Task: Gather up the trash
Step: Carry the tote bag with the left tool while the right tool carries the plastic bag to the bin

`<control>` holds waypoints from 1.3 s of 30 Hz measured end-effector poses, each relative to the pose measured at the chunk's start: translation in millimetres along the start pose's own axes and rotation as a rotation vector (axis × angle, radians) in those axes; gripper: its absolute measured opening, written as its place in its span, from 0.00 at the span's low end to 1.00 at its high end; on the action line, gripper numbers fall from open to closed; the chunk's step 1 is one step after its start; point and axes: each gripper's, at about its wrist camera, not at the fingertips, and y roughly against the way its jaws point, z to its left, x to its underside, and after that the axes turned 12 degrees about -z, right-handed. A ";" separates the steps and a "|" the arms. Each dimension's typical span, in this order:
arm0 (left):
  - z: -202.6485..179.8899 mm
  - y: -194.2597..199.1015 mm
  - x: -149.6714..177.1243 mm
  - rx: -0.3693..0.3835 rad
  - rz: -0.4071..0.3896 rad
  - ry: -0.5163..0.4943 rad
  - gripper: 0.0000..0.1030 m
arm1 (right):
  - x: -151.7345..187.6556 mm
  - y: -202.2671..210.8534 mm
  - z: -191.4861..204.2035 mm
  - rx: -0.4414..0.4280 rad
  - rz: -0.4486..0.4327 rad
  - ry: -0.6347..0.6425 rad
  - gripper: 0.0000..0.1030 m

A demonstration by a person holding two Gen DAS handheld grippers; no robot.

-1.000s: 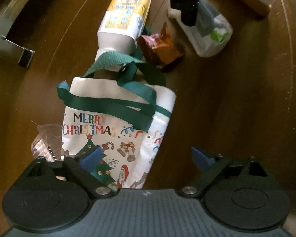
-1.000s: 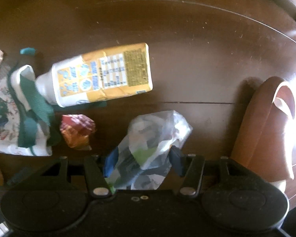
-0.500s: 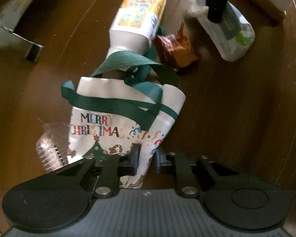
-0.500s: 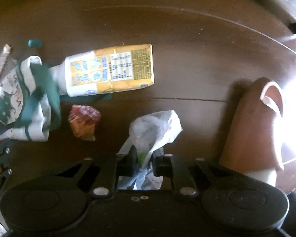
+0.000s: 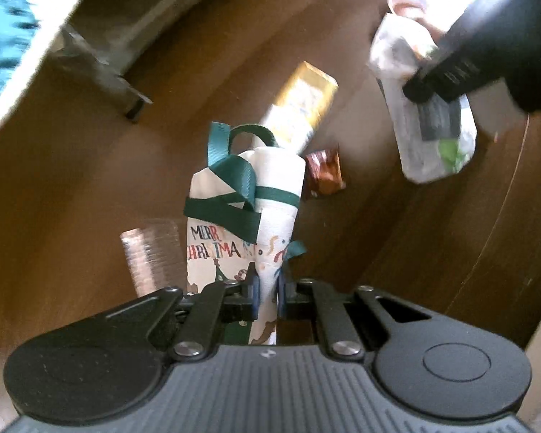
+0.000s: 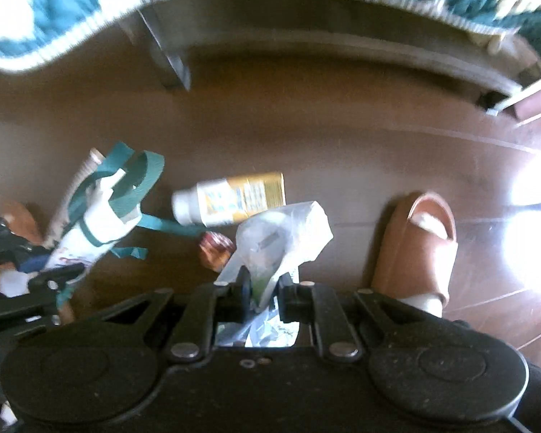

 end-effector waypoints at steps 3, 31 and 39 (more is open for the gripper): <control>5.6 31.5 -14.9 -0.014 -0.036 0.088 0.09 | -5.5 29.8 -1.8 -0.026 -0.054 0.004 0.12; -2.5 353.5 -63.9 -0.229 -0.557 0.483 0.09 | -23.7 341.3 -14.7 -0.176 -0.636 0.241 0.12; -8.7 414.7 -76.3 -0.232 -0.675 0.498 0.09 | -40.6 405.2 -20.0 -0.172 -0.786 0.298 0.12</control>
